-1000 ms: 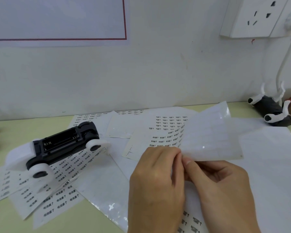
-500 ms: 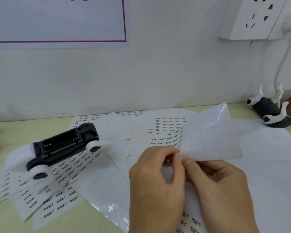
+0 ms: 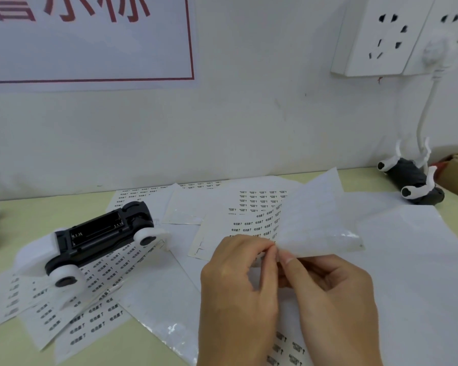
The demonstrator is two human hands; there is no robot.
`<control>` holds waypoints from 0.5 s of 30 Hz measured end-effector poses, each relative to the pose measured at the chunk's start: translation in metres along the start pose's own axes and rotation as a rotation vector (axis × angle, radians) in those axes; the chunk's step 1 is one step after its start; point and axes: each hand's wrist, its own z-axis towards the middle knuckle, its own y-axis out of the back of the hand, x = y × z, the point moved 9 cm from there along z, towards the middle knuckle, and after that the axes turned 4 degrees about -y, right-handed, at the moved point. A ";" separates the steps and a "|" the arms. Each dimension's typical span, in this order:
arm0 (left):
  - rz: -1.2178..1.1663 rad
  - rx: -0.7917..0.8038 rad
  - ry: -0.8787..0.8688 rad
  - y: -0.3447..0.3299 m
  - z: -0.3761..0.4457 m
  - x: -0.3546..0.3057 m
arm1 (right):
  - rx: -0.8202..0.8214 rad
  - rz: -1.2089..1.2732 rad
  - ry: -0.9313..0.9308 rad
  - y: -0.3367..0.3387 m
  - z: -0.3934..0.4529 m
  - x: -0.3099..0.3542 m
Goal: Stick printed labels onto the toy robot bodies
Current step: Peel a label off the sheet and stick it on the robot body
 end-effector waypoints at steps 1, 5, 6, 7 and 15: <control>0.005 0.002 -0.003 0.000 0.000 -0.001 | -0.004 -0.008 0.002 0.000 -0.001 0.001; 0.063 0.018 -0.019 -0.001 0.000 -0.005 | -0.001 -0.016 0.021 -0.001 -0.004 0.006; 0.074 0.021 -0.017 -0.001 0.000 -0.005 | 0.004 -0.025 0.026 -0.001 -0.005 0.007; 0.081 0.023 -0.013 -0.001 0.000 -0.005 | 0.010 -0.032 0.027 -0.001 -0.004 0.006; -0.041 0.019 0.168 -0.002 -0.001 0.010 | 0.036 -0.025 0.008 -0.003 -0.002 0.002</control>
